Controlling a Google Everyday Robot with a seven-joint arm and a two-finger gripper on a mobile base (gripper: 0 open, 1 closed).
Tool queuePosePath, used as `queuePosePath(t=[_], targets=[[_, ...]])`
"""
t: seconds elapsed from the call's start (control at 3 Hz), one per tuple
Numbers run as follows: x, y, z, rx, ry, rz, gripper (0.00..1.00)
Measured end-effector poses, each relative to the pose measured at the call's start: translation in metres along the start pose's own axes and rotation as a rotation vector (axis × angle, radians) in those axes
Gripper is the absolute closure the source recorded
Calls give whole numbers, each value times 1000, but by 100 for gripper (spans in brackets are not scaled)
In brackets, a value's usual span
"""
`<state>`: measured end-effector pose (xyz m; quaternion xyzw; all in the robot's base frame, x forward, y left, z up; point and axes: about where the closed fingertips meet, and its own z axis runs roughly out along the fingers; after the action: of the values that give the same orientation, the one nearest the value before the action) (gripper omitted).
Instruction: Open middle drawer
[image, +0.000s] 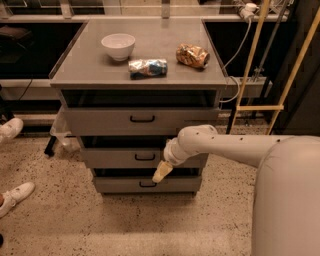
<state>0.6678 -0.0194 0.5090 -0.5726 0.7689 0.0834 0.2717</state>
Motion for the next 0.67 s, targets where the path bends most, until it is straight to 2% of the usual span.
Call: queuePosePath(t=[0.33,0.67], targets=[[31,-5,37,-4,0,88,0],[48,-26,60,57,-7,158,0]])
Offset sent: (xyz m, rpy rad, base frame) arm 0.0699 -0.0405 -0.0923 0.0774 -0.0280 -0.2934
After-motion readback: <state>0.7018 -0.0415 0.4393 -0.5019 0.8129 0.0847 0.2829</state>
